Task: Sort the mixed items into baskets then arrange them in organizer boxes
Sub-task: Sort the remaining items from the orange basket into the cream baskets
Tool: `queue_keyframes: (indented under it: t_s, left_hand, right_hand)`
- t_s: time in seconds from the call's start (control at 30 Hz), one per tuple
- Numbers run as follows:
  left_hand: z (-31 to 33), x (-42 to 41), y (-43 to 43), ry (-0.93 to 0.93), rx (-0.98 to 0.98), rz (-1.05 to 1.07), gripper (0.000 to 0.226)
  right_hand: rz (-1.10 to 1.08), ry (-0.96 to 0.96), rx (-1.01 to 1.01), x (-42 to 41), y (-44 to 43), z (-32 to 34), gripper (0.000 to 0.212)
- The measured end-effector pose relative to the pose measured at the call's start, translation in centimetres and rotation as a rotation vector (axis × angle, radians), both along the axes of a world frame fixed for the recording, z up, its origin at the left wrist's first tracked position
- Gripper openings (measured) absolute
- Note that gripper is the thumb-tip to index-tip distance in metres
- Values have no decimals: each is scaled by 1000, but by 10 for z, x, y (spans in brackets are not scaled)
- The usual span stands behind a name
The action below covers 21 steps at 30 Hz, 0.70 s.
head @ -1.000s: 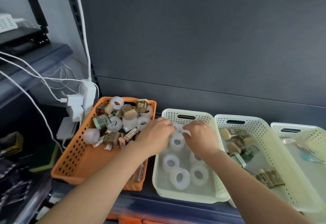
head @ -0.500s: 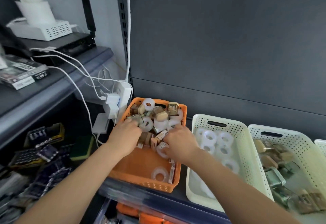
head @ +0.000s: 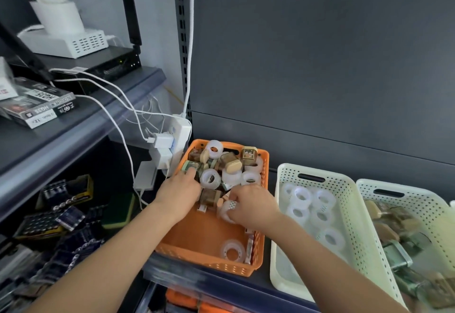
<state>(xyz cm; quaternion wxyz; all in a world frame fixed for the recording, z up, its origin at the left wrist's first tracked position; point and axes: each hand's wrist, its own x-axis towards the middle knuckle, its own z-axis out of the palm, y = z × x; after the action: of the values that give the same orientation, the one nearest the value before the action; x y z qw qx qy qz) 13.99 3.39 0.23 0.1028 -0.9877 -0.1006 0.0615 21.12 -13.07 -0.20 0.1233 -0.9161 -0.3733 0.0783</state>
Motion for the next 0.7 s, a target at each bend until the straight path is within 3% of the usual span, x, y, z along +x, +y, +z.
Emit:
queue_keyframes:
  t_s: [0.2, 0.43, 0.57, 0.7]
  left_hand:
    - [18, 6, 7, -133, -352, 66, 26]
    - [26, 38, -37, -401, -695, -59, 18]
    - [11, 57, -84, -425, -819, -140, 17]
    - [-7, 67, -118, -333, -697, -340, 19]
  right_hand:
    - [-83, 126, 224, 12, -16, 14, 27]
    - [-273, 112, 517, 32, -58, 29, 33]
    - [-387, -85, 389, 41, -97, 25, 30]
    - [-385, -212, 168, 42, -132, 12, 34]
